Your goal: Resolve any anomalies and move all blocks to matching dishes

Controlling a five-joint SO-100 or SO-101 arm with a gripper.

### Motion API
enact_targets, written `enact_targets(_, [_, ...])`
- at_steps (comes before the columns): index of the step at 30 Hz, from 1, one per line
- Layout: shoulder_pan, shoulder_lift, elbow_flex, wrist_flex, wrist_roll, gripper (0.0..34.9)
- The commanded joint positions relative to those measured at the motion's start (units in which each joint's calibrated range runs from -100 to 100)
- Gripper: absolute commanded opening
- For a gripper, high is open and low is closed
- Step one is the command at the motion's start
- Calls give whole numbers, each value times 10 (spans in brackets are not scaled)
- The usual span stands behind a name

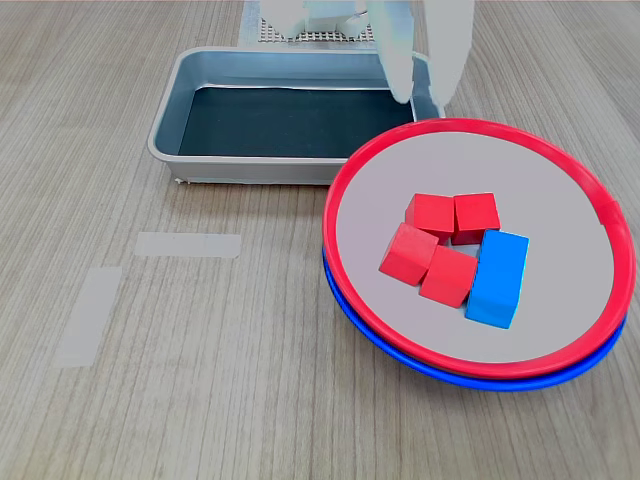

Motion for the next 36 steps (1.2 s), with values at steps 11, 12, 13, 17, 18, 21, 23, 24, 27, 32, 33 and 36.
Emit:
enact_targets(11, [-3, 93, -40, -62, 15, 51])
enact_targets(12, [-3, 99, -41, -66, 15, 49])
enact_targets(13, [-4, 104, -42, -73, 15, 49])
enact_targets(17, [-7, 123, -56, -81, 15, 47])
enact_targets(18, [-8, 127, -58, -84, 15, 47])
enact_targets(21, [-11, 139, -60, -95, 17, 46])
enact_targets(23, [-12, 144, -60, -98, 19, 16])
enact_targets(24, [-13, 145, -60, -98, 20, 4])
enact_targets(27, [-14, 142, -60, -98, 19, 3])
enact_targets(32, [-13, 121, -59, -101, 13, 1])
enact_targets(33, [-13, 114, -58, -101, 13, 1])
enact_targets(36, [-11, 85, -51, -102, 12, 1])
